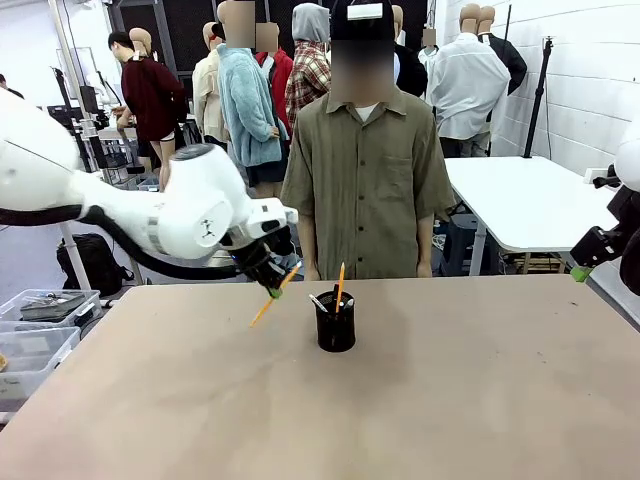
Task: Place the pens into the pen holder.
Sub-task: Pick up a writing instrument from the table and place it into the Pen holder.
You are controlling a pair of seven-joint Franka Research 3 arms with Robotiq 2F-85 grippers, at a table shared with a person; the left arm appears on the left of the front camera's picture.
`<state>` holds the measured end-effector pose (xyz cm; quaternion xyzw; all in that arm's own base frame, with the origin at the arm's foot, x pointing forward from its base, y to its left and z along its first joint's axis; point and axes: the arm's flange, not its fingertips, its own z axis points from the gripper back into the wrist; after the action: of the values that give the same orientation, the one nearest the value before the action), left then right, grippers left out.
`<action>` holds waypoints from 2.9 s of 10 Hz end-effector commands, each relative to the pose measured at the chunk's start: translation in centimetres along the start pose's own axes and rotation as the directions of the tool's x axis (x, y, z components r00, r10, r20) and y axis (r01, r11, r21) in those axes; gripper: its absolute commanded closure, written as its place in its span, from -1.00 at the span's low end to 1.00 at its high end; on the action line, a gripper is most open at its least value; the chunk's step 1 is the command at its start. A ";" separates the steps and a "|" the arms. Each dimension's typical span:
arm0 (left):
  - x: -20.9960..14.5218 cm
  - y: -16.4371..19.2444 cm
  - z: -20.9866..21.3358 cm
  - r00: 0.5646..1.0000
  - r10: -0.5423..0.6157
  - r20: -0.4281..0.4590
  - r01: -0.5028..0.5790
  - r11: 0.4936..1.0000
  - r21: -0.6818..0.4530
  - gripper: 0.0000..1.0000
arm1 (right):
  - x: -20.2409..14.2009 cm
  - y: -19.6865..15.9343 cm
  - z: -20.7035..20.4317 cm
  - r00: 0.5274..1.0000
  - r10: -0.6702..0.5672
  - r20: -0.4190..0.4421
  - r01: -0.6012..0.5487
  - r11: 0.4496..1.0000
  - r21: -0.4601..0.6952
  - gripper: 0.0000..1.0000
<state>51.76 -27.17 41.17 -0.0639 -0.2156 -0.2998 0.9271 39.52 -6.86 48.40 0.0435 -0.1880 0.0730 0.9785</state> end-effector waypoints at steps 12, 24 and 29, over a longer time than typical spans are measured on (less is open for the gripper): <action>-1.1 4.5 3.9 0.587 -0.397 0.706 0.720 0.654 -0.232 1.00 | -0.2 0.1 -0.4 1.000 0.000 0.004 0.001 1.000 -0.026 -0.95; 3.4 2.7 -4.4 0.346 -0.251 0.904 0.843 0.506 -0.182 1.00 | -0.2 0.1 -0.4 1.000 0.000 0.004 0.001 1.000 -0.026 -0.95; 2.3 3.3 -6.7 0.355 -0.197 0.914 0.841 0.493 -0.221 1.00 | -0.2 0.1 -0.4 1.000 0.000 0.004 0.001 1.000 -0.026 -0.95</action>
<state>57.08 -27.57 36.52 -0.4399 -0.4660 -0.6030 0.4751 39.52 -6.85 48.41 0.0435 -0.1882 0.0731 0.9784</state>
